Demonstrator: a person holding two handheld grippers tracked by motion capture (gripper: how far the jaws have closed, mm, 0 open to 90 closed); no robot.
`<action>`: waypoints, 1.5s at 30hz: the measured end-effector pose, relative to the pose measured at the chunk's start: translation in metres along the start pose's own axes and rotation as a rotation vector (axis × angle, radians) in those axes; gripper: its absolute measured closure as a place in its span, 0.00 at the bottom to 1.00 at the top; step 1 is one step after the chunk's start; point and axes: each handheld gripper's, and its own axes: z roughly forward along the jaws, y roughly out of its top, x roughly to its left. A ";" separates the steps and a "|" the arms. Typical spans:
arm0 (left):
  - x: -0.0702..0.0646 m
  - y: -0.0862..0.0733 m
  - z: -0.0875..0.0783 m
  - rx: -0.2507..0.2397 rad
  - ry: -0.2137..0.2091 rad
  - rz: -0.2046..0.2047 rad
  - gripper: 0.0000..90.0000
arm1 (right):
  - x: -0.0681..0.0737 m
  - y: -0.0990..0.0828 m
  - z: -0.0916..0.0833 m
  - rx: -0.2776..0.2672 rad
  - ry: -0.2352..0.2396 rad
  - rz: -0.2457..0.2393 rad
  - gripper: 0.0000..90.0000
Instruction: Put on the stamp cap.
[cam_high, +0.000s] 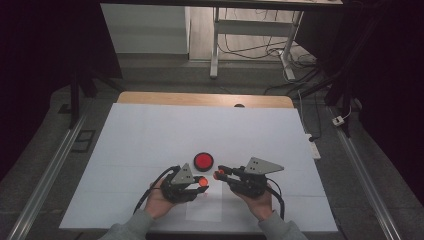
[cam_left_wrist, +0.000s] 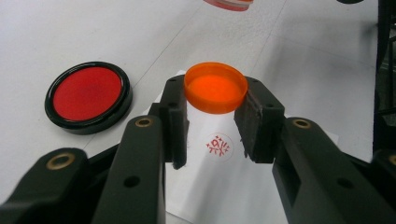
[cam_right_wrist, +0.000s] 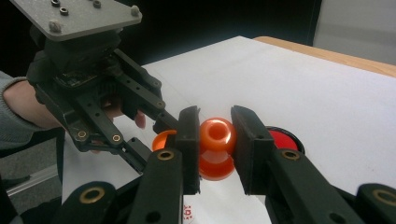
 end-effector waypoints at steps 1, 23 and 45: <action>0.000 0.000 0.001 0.000 -0.001 0.001 0.72 | 0.000 0.000 0.000 0.001 0.001 0.000 0.80; -0.006 0.005 0.011 0.005 -0.022 0.009 0.72 | 0.009 -0.002 0.009 0.027 0.040 -0.014 0.80; -0.008 0.006 0.014 0.011 -0.019 0.017 0.72 | 0.014 -0.004 0.015 0.049 0.063 -0.023 0.80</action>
